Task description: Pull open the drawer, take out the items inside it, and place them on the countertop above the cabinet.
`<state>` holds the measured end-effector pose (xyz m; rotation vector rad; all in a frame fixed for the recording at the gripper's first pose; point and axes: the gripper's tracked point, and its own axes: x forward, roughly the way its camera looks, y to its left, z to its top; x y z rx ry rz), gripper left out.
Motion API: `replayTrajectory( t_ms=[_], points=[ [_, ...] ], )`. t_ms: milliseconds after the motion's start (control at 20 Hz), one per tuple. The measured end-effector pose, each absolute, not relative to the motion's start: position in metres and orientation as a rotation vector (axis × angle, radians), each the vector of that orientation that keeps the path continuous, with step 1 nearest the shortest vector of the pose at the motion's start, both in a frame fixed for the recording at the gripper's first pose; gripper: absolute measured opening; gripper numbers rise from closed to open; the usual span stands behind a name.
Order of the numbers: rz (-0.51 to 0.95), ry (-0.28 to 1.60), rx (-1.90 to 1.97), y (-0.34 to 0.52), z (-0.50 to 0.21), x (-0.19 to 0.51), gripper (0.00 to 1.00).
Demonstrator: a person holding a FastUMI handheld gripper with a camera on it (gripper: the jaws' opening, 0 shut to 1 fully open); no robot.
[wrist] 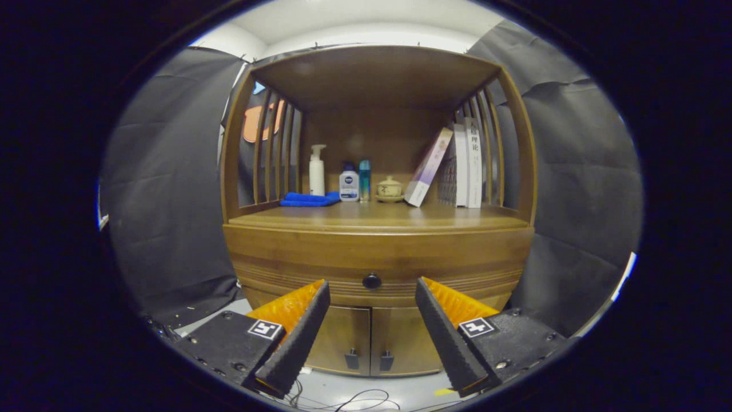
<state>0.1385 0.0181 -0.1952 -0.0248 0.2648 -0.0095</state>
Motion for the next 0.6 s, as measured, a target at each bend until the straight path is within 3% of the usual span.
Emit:
replayTrajectory(
  t_ms=[600],
  points=[
    [-0.043, 0.330, -0.015, 0.017, -0.239, 0.210, 0.73]
  ],
)
